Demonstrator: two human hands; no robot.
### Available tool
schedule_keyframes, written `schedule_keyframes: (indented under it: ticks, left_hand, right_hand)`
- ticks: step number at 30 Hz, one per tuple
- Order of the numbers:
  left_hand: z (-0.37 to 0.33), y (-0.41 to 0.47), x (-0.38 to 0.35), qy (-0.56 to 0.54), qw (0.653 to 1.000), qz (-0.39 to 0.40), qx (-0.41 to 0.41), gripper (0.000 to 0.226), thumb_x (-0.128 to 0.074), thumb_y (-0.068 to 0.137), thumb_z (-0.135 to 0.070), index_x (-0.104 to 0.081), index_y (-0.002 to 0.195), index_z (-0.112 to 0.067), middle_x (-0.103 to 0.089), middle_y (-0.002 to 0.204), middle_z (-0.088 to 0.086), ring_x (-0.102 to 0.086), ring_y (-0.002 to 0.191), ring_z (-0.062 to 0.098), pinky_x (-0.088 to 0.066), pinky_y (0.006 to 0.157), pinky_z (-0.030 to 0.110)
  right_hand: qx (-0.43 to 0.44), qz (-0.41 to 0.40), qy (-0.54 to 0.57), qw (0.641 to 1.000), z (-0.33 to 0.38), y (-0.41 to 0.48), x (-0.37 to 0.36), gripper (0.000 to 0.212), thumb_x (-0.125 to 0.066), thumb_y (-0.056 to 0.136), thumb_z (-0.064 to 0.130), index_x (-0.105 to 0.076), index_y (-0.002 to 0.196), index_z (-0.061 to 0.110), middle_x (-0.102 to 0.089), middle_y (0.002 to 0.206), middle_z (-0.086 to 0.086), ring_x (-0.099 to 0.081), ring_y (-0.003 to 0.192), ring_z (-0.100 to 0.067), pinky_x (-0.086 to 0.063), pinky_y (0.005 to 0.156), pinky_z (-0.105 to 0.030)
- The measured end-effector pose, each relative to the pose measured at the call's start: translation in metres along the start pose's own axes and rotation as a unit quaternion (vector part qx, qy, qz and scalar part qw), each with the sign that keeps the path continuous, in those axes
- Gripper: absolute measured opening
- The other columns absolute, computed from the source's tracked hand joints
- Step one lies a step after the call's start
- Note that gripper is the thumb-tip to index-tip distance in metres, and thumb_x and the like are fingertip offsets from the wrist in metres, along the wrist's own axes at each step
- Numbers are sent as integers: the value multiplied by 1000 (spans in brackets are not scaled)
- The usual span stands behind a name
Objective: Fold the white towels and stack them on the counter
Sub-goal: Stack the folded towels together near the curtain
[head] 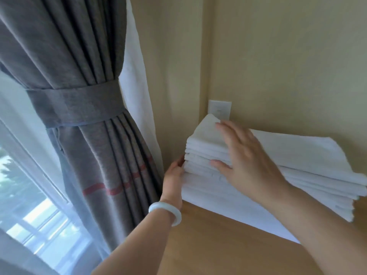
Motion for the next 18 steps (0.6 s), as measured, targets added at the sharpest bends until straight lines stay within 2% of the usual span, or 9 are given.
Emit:
schedule_keyframes:
  ticks: [2,4,6,8,10,11,13,16,18]
  left_hand:
    - [4,-4,-7,29,998,46,-8,42,-52,88,-26,-61,128,-34,-69,121,-4,-64,114,18,-48,100,40]
    - [12,-6,-5,59,997,50,0,40,-59,89,-36,-60,129,-33,-69,122,-6,-64,113,12,-46,100,34]
    - [16,-5,1,69,997,28,4,31,-60,92,-40,-65,121,-30,-71,114,-6,-66,107,12,-48,95,30]
    - [17,-2,5,84,996,8,-5,22,-54,98,-32,-68,115,-28,-73,106,-6,-66,102,13,-48,85,23]
    - [21,-2,6,100,995,2,-13,25,-50,101,-27,-64,121,-30,-69,110,-12,-63,103,6,-45,80,15]
    - [22,-2,5,107,994,4,-16,26,-49,102,-26,-62,124,-32,-68,112,-14,-62,103,2,-44,78,13]
    - [25,-1,6,125,992,4,-15,28,-49,101,-26,-58,128,-30,-67,113,-12,-62,104,4,-46,81,15]
    - [30,3,13,68,998,5,0,39,-53,99,-24,-49,137,-31,-64,122,-10,-60,115,14,-47,101,34]
    - [31,5,17,31,1000,3,5,43,-53,97,-22,-48,140,-28,-63,127,-5,-60,118,16,-44,107,41]
  right_hand:
    - [14,136,-107,985,9,20,-64,111,-68,79,54,2,154,12,-4,161,-11,-5,148,-30,-3,121,-38]
    - [-10,211,-212,954,-10,24,-101,122,-67,76,60,19,150,14,6,161,-15,-3,147,-39,-7,120,-50]
    - [-23,210,-240,947,-22,26,-117,117,-69,78,56,11,151,13,-12,156,-20,-22,140,-42,-23,114,-53]
    - [-11,182,-228,956,-21,31,-123,103,-73,76,47,-12,149,8,-41,141,-18,-47,123,-38,-41,99,-49]
    - [-16,140,-214,967,-26,36,-120,96,-82,66,39,-34,141,4,-58,121,-16,-60,101,-34,-51,81,-45]
    - [-17,117,-210,970,-26,36,-117,94,-85,62,37,-39,137,3,-61,115,-16,-62,96,-35,-53,78,-45]
    - [-9,106,-236,966,-24,28,-123,94,-84,62,39,-39,136,2,-58,119,-18,-59,102,-38,-51,84,-49]
    - [1,124,-284,951,-15,18,-133,100,-76,70,48,-27,144,4,-45,137,-21,-47,122,-44,-38,101,-57]
    - [-12,143,-294,945,-11,16,-134,105,-72,72,54,-21,148,3,-40,142,-23,-40,129,-46,-31,106,-60]
Point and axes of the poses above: each hand's wrist, its own y-axis towards the middle knuckle, its own x-axis out of the back of the hand, z = x × y, the point moved 9 cm from there along y, towards the middle knuckle
